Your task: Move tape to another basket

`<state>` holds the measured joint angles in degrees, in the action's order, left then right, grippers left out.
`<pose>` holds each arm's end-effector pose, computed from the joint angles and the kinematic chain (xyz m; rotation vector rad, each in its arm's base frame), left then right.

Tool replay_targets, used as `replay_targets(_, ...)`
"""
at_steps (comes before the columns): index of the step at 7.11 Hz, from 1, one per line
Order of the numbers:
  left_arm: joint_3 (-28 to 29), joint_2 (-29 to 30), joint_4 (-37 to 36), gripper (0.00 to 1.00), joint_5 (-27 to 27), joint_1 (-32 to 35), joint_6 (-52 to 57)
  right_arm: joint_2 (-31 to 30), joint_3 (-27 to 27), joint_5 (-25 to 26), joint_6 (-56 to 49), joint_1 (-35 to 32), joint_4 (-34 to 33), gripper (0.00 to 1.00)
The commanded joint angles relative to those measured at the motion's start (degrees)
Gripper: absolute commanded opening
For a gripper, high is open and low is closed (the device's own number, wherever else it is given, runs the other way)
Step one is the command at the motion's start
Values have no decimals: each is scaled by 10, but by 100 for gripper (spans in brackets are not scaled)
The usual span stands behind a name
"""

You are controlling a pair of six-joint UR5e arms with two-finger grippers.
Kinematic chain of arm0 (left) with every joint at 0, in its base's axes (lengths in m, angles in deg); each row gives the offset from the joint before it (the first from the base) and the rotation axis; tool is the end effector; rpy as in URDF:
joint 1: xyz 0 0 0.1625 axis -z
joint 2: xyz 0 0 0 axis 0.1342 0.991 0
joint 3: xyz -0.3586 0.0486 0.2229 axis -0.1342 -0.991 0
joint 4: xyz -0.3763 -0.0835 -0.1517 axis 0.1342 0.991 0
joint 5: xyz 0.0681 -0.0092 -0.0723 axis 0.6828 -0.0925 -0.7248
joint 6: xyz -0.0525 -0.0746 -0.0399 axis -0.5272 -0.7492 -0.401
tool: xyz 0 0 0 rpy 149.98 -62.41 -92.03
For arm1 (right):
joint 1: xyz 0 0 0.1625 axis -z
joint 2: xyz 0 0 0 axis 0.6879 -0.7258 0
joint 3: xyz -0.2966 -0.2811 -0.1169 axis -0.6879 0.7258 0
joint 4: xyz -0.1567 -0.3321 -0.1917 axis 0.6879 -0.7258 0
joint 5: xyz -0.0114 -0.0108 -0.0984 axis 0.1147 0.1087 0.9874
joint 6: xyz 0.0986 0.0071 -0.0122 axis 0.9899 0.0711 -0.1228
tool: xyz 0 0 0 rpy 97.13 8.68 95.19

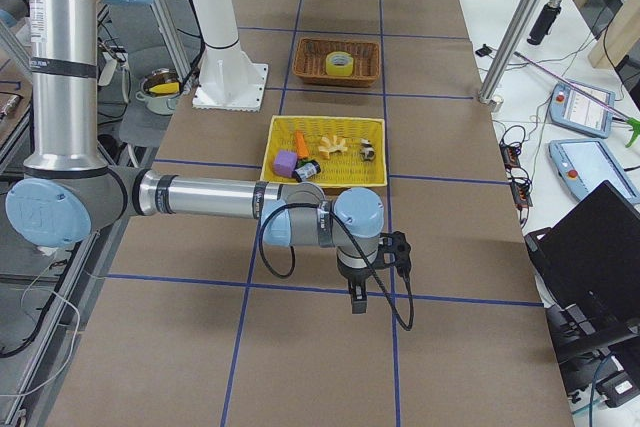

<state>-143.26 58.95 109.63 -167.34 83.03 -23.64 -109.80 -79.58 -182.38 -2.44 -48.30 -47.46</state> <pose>-0.0733 -0.4931 0.6684 0.0653 0.7276 0.2102 0.0818 -0.4651 0.6621 0.0990 -0.7174 -0.0816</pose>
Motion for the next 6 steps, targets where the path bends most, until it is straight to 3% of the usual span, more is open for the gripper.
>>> replay_targets(1,-7,5,-14,99,3,0,12,-2,-2,2,0,0,0,100)
replay_targets(3,-4,-6,56,99,5,0,13,-6,1,2,4,0,-1,100)
replay_targets(6,-2,-8,57,99,6,0,13,-14,1,2,5,0,-1,100)
